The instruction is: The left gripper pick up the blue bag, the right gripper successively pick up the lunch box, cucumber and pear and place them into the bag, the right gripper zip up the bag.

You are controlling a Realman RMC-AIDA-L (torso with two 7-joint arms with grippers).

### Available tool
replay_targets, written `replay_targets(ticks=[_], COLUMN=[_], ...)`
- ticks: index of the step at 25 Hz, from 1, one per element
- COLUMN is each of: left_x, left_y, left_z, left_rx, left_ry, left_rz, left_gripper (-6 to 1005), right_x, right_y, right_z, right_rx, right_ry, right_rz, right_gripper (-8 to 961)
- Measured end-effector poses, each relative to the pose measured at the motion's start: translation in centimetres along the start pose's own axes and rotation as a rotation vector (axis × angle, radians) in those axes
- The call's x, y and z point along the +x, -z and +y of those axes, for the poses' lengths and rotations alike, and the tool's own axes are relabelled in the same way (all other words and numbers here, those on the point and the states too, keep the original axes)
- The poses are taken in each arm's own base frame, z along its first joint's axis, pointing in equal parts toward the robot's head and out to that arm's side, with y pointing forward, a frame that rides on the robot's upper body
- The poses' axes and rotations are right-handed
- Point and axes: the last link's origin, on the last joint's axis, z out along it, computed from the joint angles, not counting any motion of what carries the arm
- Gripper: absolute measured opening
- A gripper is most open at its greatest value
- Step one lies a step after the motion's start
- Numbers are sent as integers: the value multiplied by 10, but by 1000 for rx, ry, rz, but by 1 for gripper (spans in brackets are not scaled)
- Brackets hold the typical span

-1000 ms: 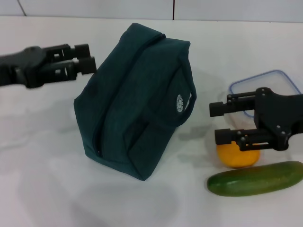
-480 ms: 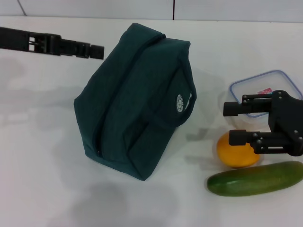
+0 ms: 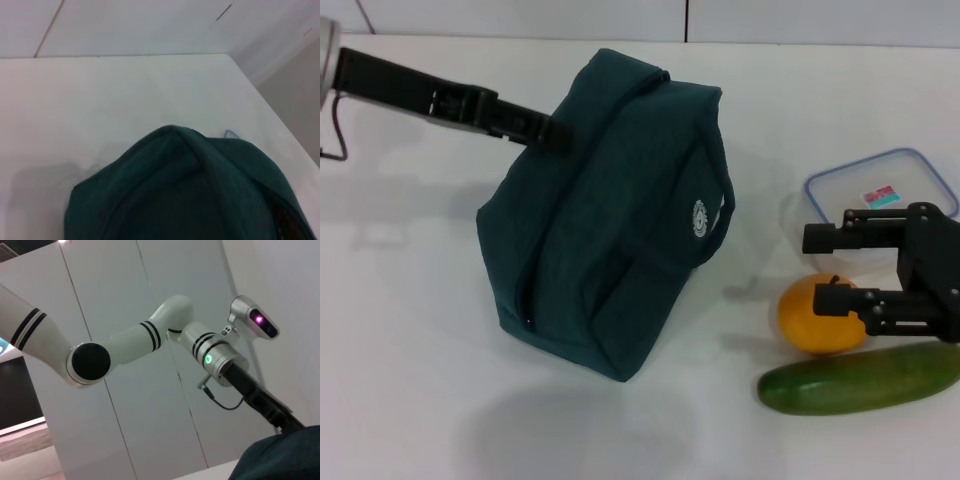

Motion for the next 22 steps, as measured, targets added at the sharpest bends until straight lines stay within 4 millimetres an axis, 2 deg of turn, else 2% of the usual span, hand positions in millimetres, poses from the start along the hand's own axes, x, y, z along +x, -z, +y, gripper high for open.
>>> replay_targets(ticks=[5, 22], left_x=[7, 12], left_y=[0, -3], left_z=[-2, -9], left_rx=[22, 80], left_ry=[-6, 6], left_rz=[18, 28], left_gripper=[721, 706], right_x=[2, 6], right_y=[2, 3], right_z=[0, 1], right_rx=[9, 20], right_ry=[-2, -19], right_rz=[-7, -14], right_gripper=[607, 606])
